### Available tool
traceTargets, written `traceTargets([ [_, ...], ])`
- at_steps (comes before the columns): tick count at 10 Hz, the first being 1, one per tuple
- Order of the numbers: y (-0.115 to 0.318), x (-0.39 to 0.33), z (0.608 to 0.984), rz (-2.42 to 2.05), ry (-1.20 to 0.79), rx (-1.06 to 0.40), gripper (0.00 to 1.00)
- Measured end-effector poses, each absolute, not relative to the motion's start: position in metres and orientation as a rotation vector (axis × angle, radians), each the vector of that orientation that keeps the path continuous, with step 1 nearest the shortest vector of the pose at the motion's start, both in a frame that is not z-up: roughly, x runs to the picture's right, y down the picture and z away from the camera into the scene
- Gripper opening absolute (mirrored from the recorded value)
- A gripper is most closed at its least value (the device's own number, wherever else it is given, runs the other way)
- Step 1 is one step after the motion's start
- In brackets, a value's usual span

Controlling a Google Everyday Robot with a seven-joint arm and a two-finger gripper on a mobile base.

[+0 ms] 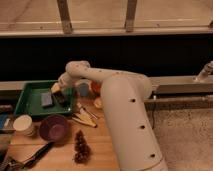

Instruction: Wipe tray with eraser

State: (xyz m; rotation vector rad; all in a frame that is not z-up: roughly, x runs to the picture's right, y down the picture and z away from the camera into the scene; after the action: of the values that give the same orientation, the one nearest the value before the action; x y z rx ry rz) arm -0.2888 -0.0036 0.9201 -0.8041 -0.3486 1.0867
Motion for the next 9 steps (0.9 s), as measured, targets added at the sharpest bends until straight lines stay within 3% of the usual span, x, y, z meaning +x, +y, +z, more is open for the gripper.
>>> traceTargets([
  [5,-0.008,-0.272,0.962,1.069,-0.286,-0.821,0.00],
  [9,-0.018,-0.299,0.967,1.027,-0.315,-0.837,0.00],
])
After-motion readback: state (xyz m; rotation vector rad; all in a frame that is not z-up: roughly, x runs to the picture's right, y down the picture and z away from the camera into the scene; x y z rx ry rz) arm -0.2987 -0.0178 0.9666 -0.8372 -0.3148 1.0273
